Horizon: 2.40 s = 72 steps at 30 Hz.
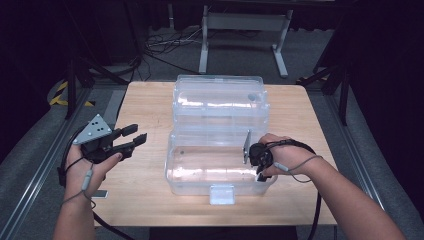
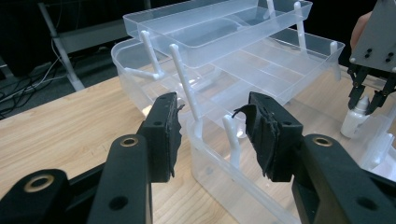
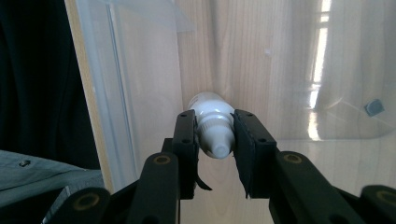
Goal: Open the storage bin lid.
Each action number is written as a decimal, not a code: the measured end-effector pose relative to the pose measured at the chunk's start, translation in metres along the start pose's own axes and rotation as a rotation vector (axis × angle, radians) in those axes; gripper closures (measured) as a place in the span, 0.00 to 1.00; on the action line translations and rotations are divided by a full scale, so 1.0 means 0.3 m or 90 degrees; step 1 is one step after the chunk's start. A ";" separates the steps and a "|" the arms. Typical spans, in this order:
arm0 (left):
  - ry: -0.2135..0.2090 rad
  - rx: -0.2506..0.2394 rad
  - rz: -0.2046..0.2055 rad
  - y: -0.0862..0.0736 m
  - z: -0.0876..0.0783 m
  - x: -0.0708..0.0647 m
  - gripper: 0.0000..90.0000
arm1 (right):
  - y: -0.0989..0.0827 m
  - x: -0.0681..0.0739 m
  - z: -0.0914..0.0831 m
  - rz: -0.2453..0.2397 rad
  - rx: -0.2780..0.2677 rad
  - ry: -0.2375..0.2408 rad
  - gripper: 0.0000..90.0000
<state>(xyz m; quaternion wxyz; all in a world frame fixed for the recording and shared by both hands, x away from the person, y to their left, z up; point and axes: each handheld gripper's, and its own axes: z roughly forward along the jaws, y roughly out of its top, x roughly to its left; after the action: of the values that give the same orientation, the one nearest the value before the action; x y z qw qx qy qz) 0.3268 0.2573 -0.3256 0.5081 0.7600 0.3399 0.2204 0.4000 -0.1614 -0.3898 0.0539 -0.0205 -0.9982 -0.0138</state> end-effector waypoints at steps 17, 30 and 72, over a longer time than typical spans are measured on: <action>0.001 0.001 0.001 0.000 -0.001 0.000 0.61 | -0.003 0.002 0.005 -0.010 0.006 -0.001 0.79; 0.000 0.002 0.001 -0.001 -0.001 0.003 0.60 | -0.002 0.021 -0.025 -0.010 -0.017 -0.004 0.74; -0.056 -0.004 0.004 0.026 0.080 -0.010 0.49 | 0.054 0.146 0.023 -0.030 -0.069 -0.035 0.86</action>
<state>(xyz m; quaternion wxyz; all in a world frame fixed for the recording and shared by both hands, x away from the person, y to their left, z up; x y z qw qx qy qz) 0.3434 0.2381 -0.3278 0.5244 0.7686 0.3138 0.1893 0.3565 -0.1433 -0.3914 0.0251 -0.0004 -0.9973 -0.0683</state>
